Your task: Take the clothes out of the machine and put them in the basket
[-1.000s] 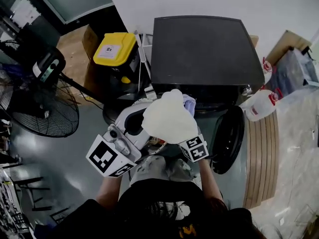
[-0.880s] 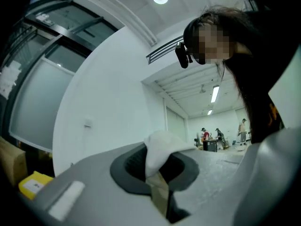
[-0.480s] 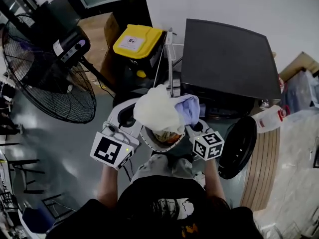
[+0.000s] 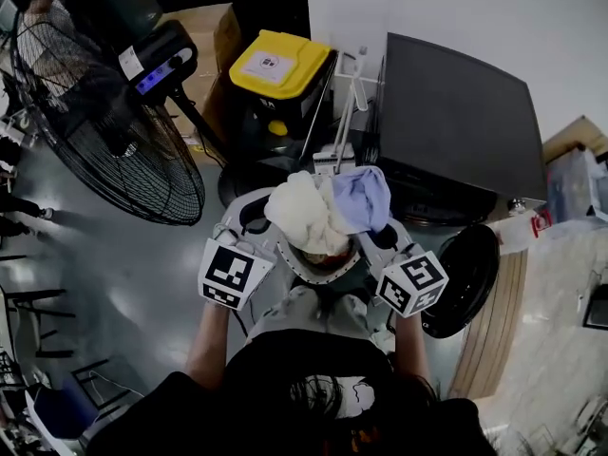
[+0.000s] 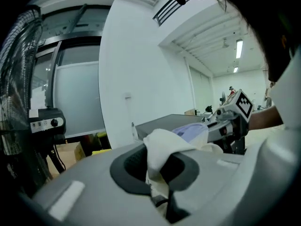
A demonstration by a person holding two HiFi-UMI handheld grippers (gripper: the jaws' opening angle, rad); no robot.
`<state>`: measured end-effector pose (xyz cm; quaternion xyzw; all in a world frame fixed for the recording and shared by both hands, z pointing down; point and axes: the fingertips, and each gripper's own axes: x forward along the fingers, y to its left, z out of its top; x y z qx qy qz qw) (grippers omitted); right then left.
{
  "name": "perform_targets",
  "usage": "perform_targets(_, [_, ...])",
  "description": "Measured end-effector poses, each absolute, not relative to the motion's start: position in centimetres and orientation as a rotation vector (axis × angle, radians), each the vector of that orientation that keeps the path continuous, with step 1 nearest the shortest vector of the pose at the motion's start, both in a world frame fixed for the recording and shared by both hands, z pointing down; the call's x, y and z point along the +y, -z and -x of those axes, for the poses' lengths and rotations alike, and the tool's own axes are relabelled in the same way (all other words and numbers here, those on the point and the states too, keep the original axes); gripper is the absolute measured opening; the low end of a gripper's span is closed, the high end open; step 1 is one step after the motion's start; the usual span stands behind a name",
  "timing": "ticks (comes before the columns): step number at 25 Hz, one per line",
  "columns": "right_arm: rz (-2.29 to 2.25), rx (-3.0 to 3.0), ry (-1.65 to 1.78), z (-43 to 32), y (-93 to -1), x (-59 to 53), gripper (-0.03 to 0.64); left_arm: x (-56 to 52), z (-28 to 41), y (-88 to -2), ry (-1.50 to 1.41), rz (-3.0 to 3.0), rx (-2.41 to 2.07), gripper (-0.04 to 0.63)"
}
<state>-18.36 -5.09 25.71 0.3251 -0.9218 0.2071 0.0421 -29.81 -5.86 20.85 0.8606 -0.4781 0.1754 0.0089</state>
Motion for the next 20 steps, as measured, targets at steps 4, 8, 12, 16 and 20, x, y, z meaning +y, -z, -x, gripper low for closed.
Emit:
perform_targets(4, [-0.924,-2.909,-0.628,22.4,-22.6,-4.5,0.049,-6.3,31.8,-22.3,-0.585,-2.698,-1.460,0.015])
perform_targets(8, [-0.822,-3.033,-0.878,25.2,-19.8,-3.0,0.049,-5.8,32.0,-24.3,-0.631,-2.712,-1.375,0.015])
perform_targets(12, [-0.833,-2.995,-1.043,26.9,-22.0,-1.9,0.049,-5.2,31.9,-27.7,-0.692,-2.699,-1.261,0.017])
perform_targets(16, [-0.928,-2.848,-1.141,26.9,-27.1,-0.8,0.048,-4.1,31.5,-32.7,-0.810,-2.673,-1.139,0.015])
perform_targets(20, [-1.033,-2.706,-1.218,25.9,-32.4,0.2,0.048,-2.8,30.0,-38.0,-0.877,-2.640,-0.987,0.016])
